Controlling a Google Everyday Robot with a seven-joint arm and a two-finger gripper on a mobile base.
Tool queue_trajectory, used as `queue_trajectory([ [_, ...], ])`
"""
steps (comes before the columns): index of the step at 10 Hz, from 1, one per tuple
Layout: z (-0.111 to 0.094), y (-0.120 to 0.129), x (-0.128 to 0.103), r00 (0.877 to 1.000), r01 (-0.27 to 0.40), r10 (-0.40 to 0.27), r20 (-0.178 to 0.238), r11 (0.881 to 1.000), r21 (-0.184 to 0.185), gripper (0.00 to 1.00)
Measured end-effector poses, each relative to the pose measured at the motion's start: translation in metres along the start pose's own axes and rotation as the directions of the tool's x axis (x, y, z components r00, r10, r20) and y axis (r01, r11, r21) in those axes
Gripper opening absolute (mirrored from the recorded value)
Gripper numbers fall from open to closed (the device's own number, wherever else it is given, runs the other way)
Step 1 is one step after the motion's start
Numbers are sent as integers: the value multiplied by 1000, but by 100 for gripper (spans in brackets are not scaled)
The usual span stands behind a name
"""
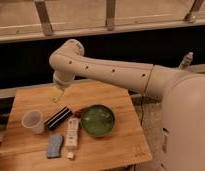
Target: Place the ceramic cup in the ceramic bowl
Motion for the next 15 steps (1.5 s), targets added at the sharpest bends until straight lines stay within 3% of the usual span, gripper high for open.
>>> queue_trajectory([
  [4, 0, 0, 2, 1000, -2, 2, -4, 1000, -2, 80],
  [8, 21, 22, -48, 993, 115, -116, -9, 993, -23, 80],
  [10, 43, 38, -69, 985, 171, -173, -21, 984, -55, 80],
  [13, 86, 54, -58, 985, 166, -171, -36, 979, -120, 80],
  [15, 101, 69, -55, 987, 154, -160, -28, 976, -157, 80],
])
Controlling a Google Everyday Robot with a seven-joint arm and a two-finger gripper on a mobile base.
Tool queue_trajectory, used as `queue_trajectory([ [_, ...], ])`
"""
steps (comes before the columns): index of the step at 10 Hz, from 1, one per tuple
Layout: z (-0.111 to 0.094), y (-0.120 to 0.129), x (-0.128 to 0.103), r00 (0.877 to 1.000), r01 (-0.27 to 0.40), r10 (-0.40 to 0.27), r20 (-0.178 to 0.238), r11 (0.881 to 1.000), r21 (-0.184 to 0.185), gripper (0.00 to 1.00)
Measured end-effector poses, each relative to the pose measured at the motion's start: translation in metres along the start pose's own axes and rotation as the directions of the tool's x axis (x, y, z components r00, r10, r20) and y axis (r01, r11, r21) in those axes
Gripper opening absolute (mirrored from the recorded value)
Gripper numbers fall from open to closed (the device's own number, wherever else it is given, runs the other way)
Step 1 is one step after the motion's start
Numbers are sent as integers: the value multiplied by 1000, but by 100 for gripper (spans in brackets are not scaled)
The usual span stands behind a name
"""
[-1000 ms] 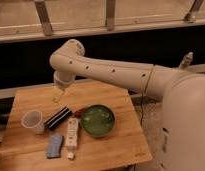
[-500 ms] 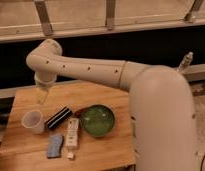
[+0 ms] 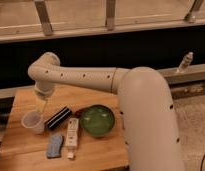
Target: Place the ceramic cup in the ceramic bowl
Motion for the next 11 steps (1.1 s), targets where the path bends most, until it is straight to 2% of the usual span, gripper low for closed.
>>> queue_trajectory([
  [4, 15, 30, -32, 999, 34, -33, 25, 999, -42, 80],
  [6, 22, 32, -34, 999, 47, -46, 11, 998, -45, 80],
  [11, 24, 32, -34, 999, 41, -41, 9, 998, -47, 80],
])
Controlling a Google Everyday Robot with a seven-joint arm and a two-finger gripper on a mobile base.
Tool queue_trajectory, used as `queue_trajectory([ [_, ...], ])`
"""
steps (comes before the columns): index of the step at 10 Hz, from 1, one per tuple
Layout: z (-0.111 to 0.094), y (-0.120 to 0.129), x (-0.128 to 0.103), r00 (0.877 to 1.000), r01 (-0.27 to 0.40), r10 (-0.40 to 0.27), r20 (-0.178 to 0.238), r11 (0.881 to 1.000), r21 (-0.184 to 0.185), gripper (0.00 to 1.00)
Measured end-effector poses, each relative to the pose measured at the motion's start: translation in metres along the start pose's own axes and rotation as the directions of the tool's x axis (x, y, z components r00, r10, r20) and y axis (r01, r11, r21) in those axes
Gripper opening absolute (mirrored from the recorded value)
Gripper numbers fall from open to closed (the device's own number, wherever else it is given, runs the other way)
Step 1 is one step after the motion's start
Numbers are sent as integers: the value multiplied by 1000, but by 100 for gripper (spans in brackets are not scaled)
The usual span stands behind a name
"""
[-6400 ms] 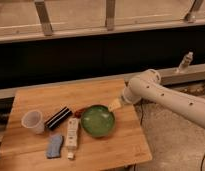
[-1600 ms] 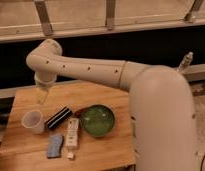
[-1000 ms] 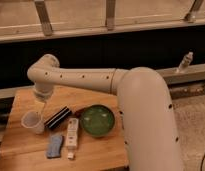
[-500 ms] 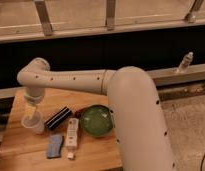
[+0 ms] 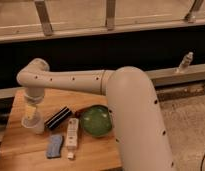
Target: Place the ceramic cup in the ceramic bowl
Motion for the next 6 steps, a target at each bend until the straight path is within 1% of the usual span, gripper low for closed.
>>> queue_trajectory([
  [1, 4, -1, -1, 1000, -2, 2, 4, 1000, -12, 80],
  [3, 21, -3, -1, 1000, -4, 4, 10, 999, -39, 80],
  [6, 41, -4, 1, 1000, -14, 15, 14, 996, -85, 80],
])
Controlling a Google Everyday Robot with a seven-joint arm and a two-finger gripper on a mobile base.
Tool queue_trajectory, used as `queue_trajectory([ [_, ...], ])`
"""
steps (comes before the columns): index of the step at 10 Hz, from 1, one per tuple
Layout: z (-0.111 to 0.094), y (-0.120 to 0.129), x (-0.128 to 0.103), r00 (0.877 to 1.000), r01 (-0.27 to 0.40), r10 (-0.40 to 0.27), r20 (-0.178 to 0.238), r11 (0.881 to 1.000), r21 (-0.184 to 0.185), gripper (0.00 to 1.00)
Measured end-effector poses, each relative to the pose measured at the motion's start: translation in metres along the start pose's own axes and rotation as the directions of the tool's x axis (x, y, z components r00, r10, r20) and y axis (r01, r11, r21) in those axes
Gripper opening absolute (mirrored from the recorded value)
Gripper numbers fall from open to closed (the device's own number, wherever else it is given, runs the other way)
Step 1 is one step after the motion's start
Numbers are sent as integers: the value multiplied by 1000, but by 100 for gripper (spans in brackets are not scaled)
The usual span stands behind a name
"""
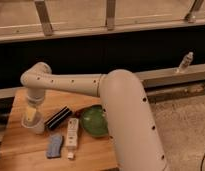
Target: Place the ceramic cup in the ceramic bowl
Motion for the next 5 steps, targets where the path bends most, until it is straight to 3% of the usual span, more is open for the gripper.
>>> queue_trajectory([
  [2, 17, 0, 3, 1000, -6, 6, 4, 999, -48, 70],
  [5, 34, 7, 5, 1000, -15, 17, 16, 995, -98, 37],
])
